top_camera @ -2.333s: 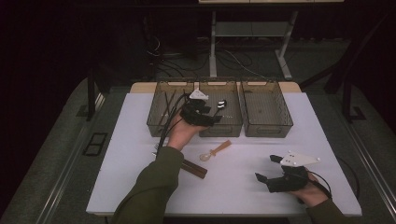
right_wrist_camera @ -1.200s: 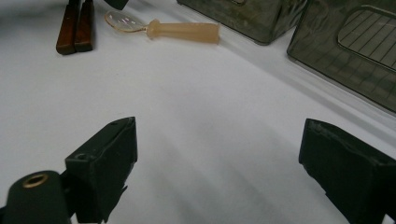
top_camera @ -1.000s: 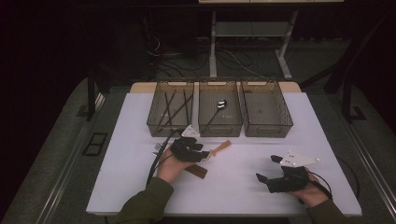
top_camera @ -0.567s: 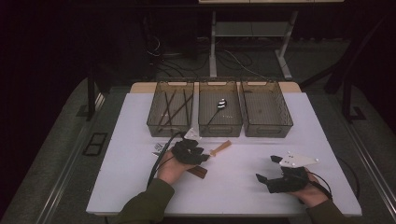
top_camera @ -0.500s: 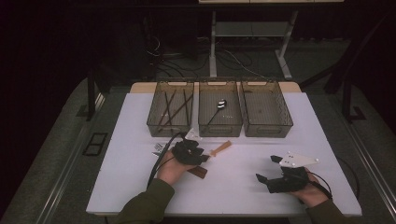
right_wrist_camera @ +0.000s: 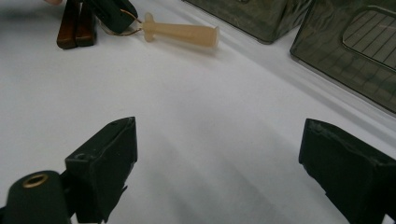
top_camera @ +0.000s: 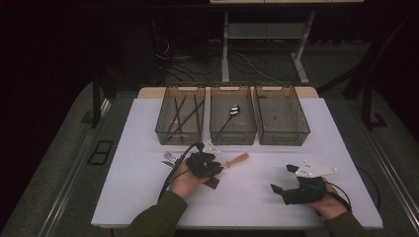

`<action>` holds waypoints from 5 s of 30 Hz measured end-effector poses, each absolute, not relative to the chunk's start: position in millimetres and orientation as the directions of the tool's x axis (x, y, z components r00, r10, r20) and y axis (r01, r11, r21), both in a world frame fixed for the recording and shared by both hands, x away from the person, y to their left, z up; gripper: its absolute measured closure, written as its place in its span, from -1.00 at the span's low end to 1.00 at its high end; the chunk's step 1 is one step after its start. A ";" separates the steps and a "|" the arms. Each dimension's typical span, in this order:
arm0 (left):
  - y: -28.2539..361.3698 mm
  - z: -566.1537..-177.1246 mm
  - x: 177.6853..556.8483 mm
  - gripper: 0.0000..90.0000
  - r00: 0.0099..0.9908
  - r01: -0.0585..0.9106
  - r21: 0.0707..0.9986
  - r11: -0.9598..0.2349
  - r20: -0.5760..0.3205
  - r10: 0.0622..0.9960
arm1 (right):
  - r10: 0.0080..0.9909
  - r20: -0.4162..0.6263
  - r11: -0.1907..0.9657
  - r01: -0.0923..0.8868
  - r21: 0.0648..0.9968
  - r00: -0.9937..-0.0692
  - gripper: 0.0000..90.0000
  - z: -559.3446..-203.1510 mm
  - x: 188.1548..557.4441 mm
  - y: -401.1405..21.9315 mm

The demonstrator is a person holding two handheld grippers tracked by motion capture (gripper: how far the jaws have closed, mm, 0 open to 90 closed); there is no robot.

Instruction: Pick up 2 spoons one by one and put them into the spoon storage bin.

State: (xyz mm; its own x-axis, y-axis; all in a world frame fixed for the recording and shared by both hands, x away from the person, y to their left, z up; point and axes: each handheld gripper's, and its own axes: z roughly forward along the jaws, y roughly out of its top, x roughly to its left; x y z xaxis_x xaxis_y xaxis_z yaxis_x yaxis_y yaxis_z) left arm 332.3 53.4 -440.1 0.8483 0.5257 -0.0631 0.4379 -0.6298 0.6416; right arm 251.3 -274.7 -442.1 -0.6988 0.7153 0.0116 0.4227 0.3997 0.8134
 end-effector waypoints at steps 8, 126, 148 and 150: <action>48.7 -437.8 328.6 0.81 0.856 0.405 0.634 -0.659 -0.010 0.516 | 0.715 0.011 0.401 0.422 0.813 -0.699 -0.74 -442.1 251.4 -274.9; 34.1 -381.1 455.9 0.58 0.793 0.433 0.673 -0.600 0.031 0.608 | 0.716 0.063 0.353 0.438 0.827 -0.696 -0.74 -439.7 251.8 -276.5; 55.5 -357.7 422.7 -0.14 0.826 0.405 0.760 -0.508 -0.065 0.560 | 0.715 0.062 0.356 0.439 0.825 -0.696 -0.74 -440.0 251.7 -275.9; 60.4 -357.5 415.7 -0.17 0.823 0.404 0.767 -0.498 -0.068 0.563 | 0.716 0.063 0.355 0.440 0.825 -0.695 -0.74 -440.0 251.8 -275.8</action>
